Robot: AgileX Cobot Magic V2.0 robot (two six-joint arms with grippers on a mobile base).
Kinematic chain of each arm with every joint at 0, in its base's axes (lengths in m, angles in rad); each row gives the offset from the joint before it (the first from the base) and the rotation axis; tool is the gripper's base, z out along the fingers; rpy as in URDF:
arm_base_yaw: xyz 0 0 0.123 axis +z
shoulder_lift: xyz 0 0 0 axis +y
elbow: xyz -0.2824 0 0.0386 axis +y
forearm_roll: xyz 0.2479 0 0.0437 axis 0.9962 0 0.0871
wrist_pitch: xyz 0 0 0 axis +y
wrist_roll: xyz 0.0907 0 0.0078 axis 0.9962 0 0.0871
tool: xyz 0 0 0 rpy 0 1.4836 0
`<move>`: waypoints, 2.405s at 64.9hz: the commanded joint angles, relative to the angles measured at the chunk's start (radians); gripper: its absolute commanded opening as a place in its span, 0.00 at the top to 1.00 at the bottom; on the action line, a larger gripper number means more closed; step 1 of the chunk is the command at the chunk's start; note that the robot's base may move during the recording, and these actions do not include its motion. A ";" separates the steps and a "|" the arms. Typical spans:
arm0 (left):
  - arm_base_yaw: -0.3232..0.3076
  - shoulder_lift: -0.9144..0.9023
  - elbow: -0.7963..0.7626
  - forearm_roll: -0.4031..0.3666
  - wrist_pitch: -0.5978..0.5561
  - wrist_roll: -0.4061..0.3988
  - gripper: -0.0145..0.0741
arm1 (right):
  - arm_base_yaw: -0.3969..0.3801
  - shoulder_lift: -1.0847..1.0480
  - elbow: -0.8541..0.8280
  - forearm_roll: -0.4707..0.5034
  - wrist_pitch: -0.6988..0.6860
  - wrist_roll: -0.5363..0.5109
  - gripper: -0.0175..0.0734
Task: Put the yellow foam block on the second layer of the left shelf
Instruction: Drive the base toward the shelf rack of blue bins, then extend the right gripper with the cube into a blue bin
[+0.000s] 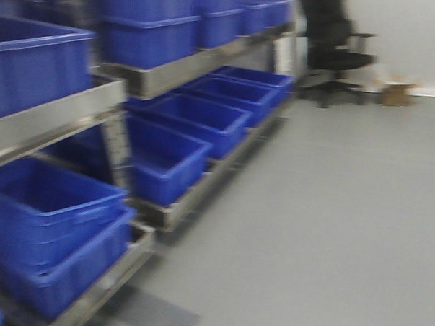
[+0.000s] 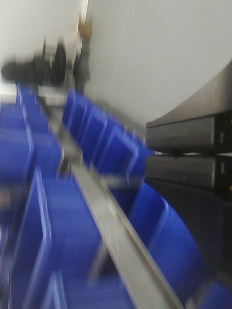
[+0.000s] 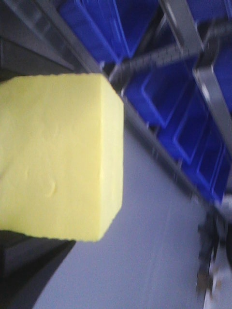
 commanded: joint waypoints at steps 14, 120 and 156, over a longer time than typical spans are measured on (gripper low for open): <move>-0.005 0.007 0.026 -0.007 -0.088 -0.004 0.68 | -0.008 0.020 -0.024 -0.010 -0.086 -0.008 0.45; -0.005 0.007 0.026 -0.007 -0.088 -0.004 0.68 | -0.008 0.020 -0.024 -0.010 -0.086 -0.008 0.45; -0.005 0.007 0.026 -0.007 -0.088 -0.004 0.68 | -0.008 0.023 -0.024 -0.010 -0.121 -0.007 0.45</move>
